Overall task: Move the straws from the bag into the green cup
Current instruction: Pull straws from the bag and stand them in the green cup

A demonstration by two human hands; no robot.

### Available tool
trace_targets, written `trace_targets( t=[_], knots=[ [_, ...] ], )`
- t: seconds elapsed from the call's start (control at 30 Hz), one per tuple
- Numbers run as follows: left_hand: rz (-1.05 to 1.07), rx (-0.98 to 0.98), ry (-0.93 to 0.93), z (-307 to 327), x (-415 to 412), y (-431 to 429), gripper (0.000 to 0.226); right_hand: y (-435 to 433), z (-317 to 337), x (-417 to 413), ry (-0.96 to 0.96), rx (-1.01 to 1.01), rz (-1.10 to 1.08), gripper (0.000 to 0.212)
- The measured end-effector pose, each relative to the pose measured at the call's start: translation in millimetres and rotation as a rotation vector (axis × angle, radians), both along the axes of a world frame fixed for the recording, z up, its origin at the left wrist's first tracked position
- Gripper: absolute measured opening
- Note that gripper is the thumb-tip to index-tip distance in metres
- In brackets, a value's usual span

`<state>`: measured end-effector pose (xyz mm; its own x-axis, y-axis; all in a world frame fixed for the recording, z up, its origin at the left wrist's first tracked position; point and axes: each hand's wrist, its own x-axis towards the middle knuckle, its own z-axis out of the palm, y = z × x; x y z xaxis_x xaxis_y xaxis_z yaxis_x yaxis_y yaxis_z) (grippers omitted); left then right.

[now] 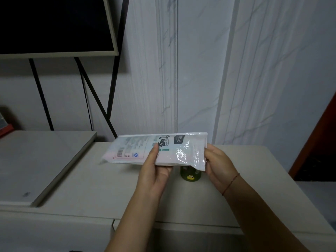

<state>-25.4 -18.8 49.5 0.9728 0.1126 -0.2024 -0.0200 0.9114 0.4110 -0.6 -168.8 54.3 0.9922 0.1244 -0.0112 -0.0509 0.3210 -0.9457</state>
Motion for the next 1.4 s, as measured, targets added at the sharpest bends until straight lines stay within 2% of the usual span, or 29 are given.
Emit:
trace_targets(
  t=[0.1, 0.27, 0.33, 0.43, 0.5, 0.57, 0.6, 0.63, 0.67, 0.73, 0.8, 0.83, 0.9, 0.93, 1.0, 1.1, 1.17, 1.27, 1.4],
  knots=[
    [0.07, 0.146, -0.034, -3.2, 8.0, 4.8, 0.039, -0.4, -5.6, 8.5, 0.072, 0.162, -0.003, 0.027],
    [0.153, 0.526, -0.111, -11.5, 1.5, -2.8, 0.048, 4.5, -13.5, 13.5, 0.323, 0.494, 0.201, 0.051],
    [0.168, 0.618, -0.151, -13.8, -1.2, -5.3, 0.053, 7.5, -20.4, 13.6, 0.358, 0.551, 0.282, 0.055],
    [0.197, 0.708, -0.221, -14.7, 1.5, -1.9, 0.055, 10.2, -24.0, 14.6, 0.341, 0.643, 0.273, 0.07],
    [0.229, 0.709, -0.24, -14.0, 4.3, 2.7, 0.05, 11.8, -28.6, 19.2, 0.285, 0.665, 0.237, 0.041],
    [0.246, 0.668, -0.23, -14.1, 5.9, 4.7, 0.053, 14.2, -34.7, 22.3, 0.281, 0.7, 0.258, 0.031],
    [0.254, 0.64, -0.215, -14.7, 6.3, 4.7, 0.056, 16.7, -38.5, 24.7, 0.29, 0.723, 0.287, 0.046],
    [0.265, 0.61, -0.2, -15.3, 6.7, 5.2, 0.058, 19.8, -42.0, 27.0, 0.318, 0.688, 0.27, 0.076],
    [0.278, 0.58, -0.186, -15.6, 7.4, 6.1, 0.056, 21.5, -45.8, 29.9, 0.321, 0.711, 0.303, 0.093],
    [0.303, 0.504, -0.162, -15.9, 9.9, 9.2, 0.05, 25.5, -51.8, 36.1, 0.339, 0.763, 0.321, 0.092],
    [0.301, 0.399, -0.122, -18.1, 12.8, 11.3, 0.043, 28.3, -55.0, 34.2, 0.302, 0.65, 0.19, 0.094],
    [0.276, 0.353, -0.09, -19.6, 13.6, 9.6, 0.039, 28.1, -52.7, 29.5, 0.236, 0.53, 0.13, 0.09],
    [0.192, 0.313, -0.033, -24.7, 14.5, 1.1, 0.03, 30.9, -50.5, 22.8, 0.05, 0.205, -0.016, 0.048],
    [0.151, 0.299, -0.013, -26.7, 14.6, -3.7, 0.026, 31.1, -53.0, 23.3, 0.005, 0.122, -0.062, 0.032],
    [0.122, 0.253, 0.024, -28.1, 15.0, -8.1, 0.021, 28.9, -55.7, 21.9, -0.045, 0.03, -0.114, 0.028],
    [0.153, 0.167, 0.04, -28.0, 18.3, -2.8, 0.023, 22.7, -45.8, 16.8, -0.194, -0.233, -0.274, 0.02],
    [0.162, 0.131, 0.037, -29.8, 20.1, 0.4, 0.024, 17.5, -41.1, 15.9, -0.217, -0.293, -0.29, 0.015],
    [0.147, 0.105, 0.045, -30.7, 19.3, -0.9, 0.023, 14.3, -35.8, 12.7, -0.176, -0.239, -0.18, 0.01],
    [0.139, 0.084, 0.057, -30.4, 16.6, -0.2, 0.024, 6.9, -33.3, 10.4, -0.164, -0.24, -0.149, 0.007]
  ],
)
